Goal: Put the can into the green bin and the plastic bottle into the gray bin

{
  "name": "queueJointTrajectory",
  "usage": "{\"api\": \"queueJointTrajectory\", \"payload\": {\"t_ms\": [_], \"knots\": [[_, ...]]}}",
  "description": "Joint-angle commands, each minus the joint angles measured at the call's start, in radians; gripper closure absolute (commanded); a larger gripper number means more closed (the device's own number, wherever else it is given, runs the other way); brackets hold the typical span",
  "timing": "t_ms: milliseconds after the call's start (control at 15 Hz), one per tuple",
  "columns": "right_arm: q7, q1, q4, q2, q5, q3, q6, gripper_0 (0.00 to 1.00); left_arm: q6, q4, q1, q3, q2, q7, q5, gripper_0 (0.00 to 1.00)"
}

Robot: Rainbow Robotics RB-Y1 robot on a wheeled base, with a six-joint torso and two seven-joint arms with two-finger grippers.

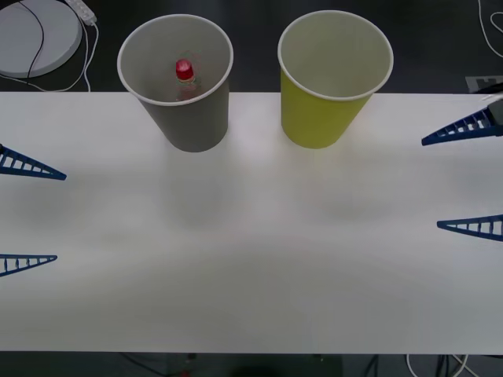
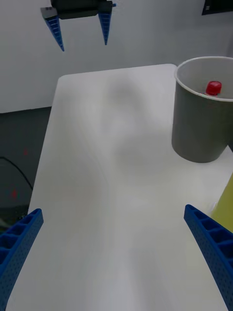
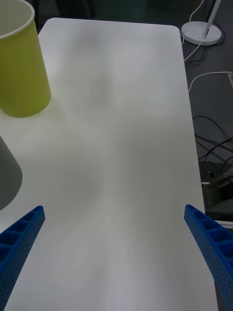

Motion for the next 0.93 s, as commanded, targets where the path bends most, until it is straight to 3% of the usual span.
{"api": "queueJointTrajectory", "payload": {"t_ms": [67, 933], "knots": [[0.018, 0.029, 0.025, 0.005, -0.003, -0.033, -0.063, 0.00, 0.000, 0.000, 0.000, 0.000, 0.000, 0.000, 0.000, 0.00], [0.084, 0.204, -0.067, 0.070, 0.011, -0.123, -0.104, 0.00, 0.000, 0.000, 0.000, 0.000, 0.000, 0.000, 0.000, 0.00]]}}
